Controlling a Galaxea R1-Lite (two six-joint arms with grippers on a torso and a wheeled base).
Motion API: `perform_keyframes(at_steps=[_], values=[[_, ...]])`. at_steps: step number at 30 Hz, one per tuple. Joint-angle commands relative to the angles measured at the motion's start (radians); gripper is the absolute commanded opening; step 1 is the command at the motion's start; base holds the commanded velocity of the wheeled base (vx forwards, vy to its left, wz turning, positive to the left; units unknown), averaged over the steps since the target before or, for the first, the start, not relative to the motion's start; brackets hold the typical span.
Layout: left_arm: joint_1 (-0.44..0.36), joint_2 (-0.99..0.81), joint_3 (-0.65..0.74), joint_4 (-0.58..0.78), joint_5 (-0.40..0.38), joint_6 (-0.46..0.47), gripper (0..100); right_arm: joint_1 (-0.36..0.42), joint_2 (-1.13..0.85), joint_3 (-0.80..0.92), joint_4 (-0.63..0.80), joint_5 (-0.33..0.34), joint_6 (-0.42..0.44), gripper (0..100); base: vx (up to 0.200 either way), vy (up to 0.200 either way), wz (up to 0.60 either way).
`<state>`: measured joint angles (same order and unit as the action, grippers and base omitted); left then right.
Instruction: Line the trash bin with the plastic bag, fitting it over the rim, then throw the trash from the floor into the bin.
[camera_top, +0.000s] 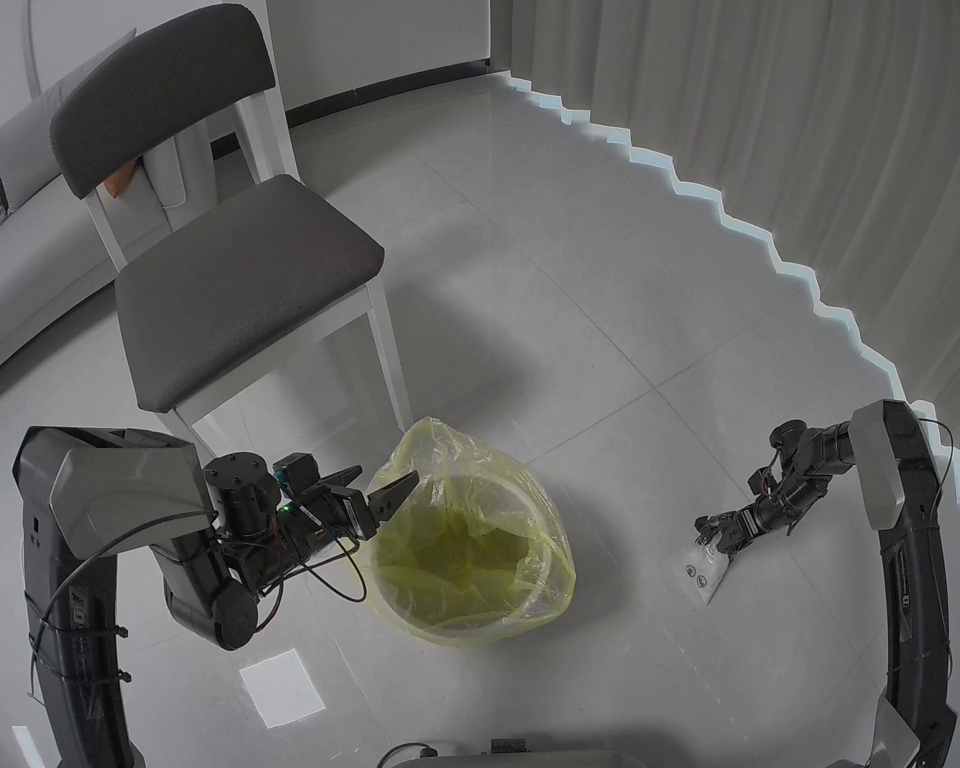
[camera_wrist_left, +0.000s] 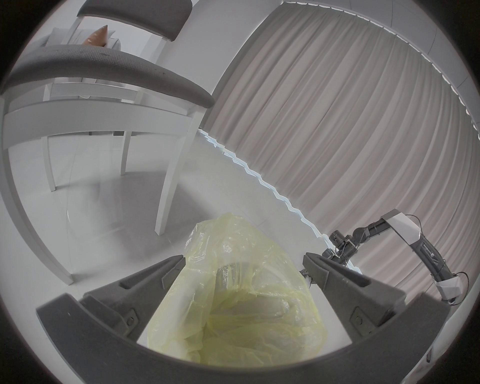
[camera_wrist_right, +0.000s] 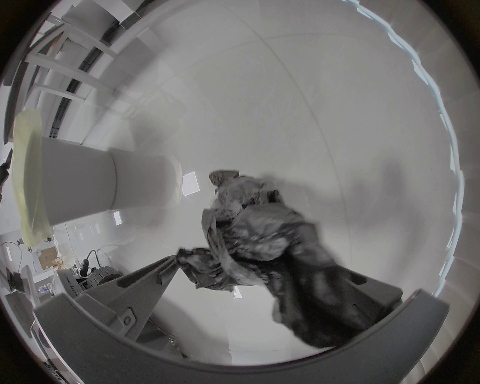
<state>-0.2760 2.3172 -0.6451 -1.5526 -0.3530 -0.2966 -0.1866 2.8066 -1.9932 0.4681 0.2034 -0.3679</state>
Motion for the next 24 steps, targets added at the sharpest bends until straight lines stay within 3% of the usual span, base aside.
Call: perform_keyframes(at_steps=[1,8,12,24], values=[[-0.003,0.025,-0.021,-0.018,0.000,-0.001,100,-0.001,0.060,-0.007,-0.002,0.001,0.000,100,0.000,0.000,0.00],[-0.008,0.030,-0.034,-0.018,0.006,-0.001,100,-0.001,0.057,-0.007,-0.011,0.011,0.004,100,0.000,0.000,0.00],[-0.008,0.031,-0.025,-0.018,0.023,-0.001,100,-0.001,0.025,-0.007,-0.011,0.057,0.007,100,0.000,0.000,0.00],[-0.009,0.031,-0.025,-0.018,0.025,-0.001,100,0.007,0.021,-0.007,-0.071,0.060,0.009,100,0.000,0.000,0.00]])
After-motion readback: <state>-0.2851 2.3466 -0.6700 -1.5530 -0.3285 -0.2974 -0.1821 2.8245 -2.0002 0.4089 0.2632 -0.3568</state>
